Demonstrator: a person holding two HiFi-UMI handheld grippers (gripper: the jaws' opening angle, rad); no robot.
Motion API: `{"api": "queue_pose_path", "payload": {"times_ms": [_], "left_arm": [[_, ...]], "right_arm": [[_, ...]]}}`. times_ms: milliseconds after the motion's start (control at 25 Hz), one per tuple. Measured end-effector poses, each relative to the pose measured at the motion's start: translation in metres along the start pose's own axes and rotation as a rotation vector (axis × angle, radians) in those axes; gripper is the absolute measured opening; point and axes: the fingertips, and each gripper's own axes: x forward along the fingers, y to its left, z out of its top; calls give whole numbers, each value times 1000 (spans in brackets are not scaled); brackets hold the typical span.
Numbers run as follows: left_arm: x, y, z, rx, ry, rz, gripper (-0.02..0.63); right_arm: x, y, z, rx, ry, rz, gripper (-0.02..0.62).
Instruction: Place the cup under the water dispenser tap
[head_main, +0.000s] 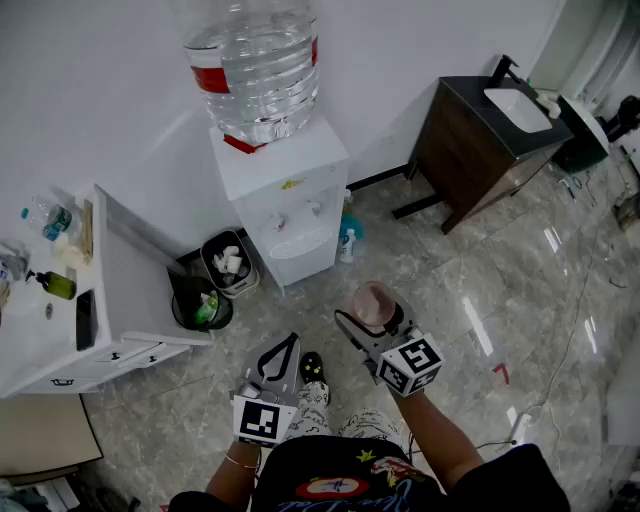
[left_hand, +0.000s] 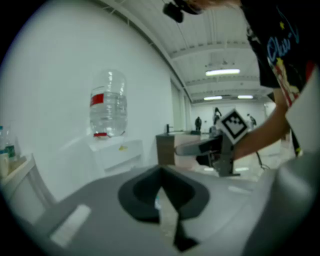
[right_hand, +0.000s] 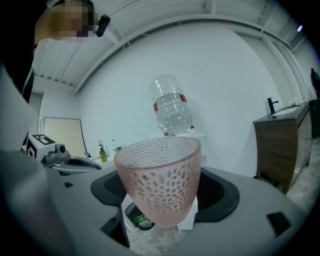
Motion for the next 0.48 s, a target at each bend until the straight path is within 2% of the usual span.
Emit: {"api": "queue_pose_path", "payload": {"times_ms": [120,240,360,480], "left_arm": [[61,40,-30,13,14,-23,-3],[95,72,-77,48,95,29,-3],[119,90,-108,-50,120,106,-3],[143,106,-132,-172,108,137,-3]], "right_arm": [[79,-61,-18,-50,16,-35,360],[144,-104,-51,-7,19,-60,360],[190,-143,-94,-14,45,-97,360],[243,-181,-137,-53,70,-138,360]]}}
